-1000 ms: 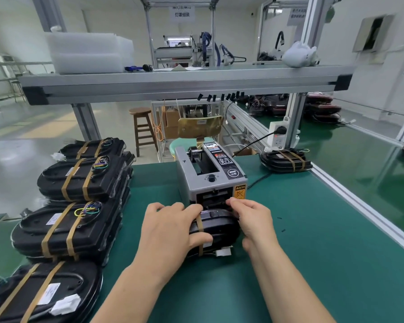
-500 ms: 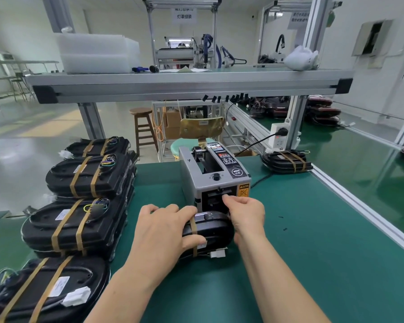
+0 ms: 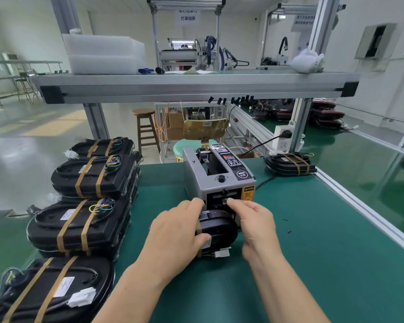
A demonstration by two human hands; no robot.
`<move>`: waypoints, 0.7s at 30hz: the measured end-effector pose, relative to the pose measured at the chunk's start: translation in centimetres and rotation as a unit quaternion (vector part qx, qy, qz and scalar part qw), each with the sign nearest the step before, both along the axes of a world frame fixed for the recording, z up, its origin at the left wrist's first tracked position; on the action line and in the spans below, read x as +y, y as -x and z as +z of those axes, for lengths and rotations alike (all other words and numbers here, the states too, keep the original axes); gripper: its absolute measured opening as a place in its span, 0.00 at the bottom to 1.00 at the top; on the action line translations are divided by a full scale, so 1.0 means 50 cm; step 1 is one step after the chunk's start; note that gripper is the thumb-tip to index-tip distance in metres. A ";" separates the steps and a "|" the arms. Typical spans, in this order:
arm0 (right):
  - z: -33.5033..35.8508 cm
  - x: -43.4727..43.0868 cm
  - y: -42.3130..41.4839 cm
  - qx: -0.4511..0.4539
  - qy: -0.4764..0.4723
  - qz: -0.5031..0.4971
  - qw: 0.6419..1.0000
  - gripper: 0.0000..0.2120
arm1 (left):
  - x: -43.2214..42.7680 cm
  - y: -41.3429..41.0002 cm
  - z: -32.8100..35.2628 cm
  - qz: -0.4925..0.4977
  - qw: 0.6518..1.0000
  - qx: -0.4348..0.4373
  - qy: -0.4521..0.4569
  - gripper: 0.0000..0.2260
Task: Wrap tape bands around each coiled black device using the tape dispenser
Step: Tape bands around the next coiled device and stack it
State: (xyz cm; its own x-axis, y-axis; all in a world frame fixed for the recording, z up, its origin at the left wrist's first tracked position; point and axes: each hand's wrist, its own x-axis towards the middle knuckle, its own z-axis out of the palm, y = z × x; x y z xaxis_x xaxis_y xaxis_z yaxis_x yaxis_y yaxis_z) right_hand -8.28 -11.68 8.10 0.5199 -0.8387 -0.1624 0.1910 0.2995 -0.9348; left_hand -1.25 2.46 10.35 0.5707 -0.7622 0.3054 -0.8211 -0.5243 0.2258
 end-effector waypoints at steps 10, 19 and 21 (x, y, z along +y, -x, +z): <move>-0.004 0.064 -0.001 0.024 0.124 -0.009 0.992 0.12 | 0.003 0.003 -0.004 -0.025 0.993 0.020 0.113 0.16; -0.019 0.067 -0.006 0.079 0.209 -0.046 0.974 0.10 | 0.007 0.006 -0.007 -0.049 0.988 0.031 0.144 0.14; -0.018 0.068 -0.005 0.085 0.222 -0.048 0.970 0.11 | 0.007 0.005 -0.008 -0.056 0.988 0.024 0.141 0.12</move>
